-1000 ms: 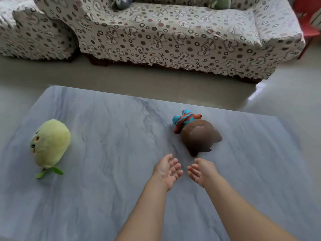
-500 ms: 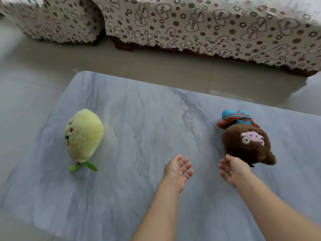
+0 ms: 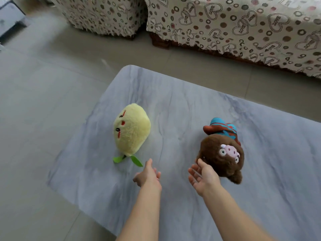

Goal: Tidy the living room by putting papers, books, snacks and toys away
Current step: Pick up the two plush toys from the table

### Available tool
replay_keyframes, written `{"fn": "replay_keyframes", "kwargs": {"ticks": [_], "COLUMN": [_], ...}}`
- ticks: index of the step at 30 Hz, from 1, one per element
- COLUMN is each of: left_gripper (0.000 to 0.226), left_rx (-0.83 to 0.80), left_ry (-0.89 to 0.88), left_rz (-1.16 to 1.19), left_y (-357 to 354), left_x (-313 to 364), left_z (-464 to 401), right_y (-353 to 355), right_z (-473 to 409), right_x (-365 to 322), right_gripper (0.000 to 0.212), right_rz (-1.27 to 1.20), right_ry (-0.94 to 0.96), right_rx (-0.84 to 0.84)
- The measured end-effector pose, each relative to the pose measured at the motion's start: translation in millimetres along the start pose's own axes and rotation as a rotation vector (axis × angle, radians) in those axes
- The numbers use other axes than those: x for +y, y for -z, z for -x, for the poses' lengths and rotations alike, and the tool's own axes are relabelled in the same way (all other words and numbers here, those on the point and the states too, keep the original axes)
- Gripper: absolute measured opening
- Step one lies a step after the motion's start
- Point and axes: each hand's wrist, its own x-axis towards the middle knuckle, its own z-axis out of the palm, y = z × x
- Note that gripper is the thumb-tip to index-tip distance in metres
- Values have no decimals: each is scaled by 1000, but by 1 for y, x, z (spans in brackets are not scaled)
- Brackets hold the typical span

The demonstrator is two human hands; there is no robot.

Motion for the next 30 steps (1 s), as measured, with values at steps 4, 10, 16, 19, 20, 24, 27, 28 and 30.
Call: {"fn": "replay_keyframes", "kwargs": {"ticks": [4, 10, 16, 19, 20, 24, 27, 28, 30], "left_gripper": [89, 60, 19, 24, 27, 32, 32, 32, 33], "left_rx": [89, 12, -73, -153, -171, -286, -372, -396, -440], "left_ry": [-139, -203, -401, -477, -480, -434, -347, -329, -313], "left_rz": [-205, -497, -438, -449, -439, -341, -315, -306, -298], "left_y": [6, -1, 2, 6, 6, 4, 13, 16, 26], "left_x": [21, 45, 66, 79, 80, 85, 82, 80, 74], "left_z": [-35, -71, -36, 7, 13, 53, 92, 105, 132], "right_y": [-25, -38, -34, -27, -26, -12, 9, 15, 32], "right_z": [-1, 0, 22, 51, 57, 96, 132, 143, 166], "right_x": [18, 28, 18, 6, 4, -14, -23, -26, -29], "right_gripper": [13, 15, 13, 13, 15, 17, 22, 24, 25], "right_rz": [3, 0, -24, -58, -64, -93, -99, -93, -82], "right_ry": [-9, 27, 107, 152, 159, 148, 166, 180, 216], "right_rx": [12, 34, 47, 25, 17, -15, -33, -43, -64]}}
